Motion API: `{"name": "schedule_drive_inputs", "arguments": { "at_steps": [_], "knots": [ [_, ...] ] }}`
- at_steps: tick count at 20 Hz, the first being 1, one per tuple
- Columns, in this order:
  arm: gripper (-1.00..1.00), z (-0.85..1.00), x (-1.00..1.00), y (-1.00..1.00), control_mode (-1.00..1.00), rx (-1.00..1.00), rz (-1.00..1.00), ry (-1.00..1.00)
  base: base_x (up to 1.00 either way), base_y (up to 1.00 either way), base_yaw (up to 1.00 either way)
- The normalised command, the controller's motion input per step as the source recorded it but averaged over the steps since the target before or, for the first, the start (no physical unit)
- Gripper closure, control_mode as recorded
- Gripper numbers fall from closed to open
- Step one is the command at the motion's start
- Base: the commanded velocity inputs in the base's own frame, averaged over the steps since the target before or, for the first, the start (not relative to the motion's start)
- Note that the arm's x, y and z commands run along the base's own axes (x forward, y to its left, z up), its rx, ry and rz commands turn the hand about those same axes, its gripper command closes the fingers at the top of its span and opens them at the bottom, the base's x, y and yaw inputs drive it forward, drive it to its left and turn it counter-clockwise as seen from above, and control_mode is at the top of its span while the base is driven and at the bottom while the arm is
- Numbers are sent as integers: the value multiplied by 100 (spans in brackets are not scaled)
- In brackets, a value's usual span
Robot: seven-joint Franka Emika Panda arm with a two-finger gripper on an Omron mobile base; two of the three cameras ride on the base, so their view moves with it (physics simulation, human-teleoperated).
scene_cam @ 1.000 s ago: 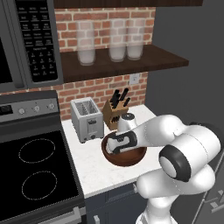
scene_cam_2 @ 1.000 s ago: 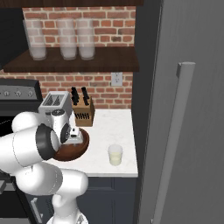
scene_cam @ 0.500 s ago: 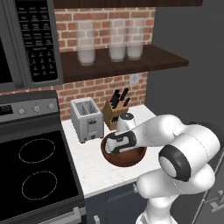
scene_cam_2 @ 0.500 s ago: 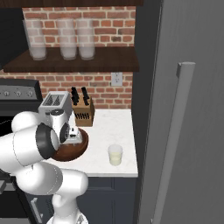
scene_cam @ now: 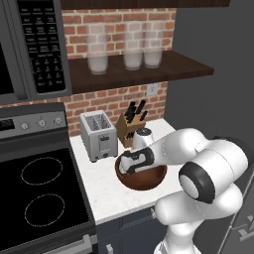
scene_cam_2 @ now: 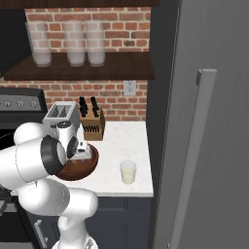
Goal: Grab a lemon wedge from the fridge and one ice cube from the ice bowl, and put them in the glass of lemonade.
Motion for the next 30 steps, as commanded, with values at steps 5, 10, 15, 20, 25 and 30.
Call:
{"name": "schedule_drive_inputs", "arguments": {
  "at_steps": [5,10,15,20,25,30],
  "knots": [
    [-100,-20,0,0,-100,0,0,0,0,0,0],
    [-100,0,0,0,-100,0,0,0,0,0,0],
    [-100,0,0,0,-100,0,0,0,0,0,0],
    [100,0,0,0,-100,0,0,0,0,0,0],
    [100,0,0,0,-100,0,0,0,0,0,0],
    [100,0,0,0,-100,0,0,0,0,0,0]
  ]
}}
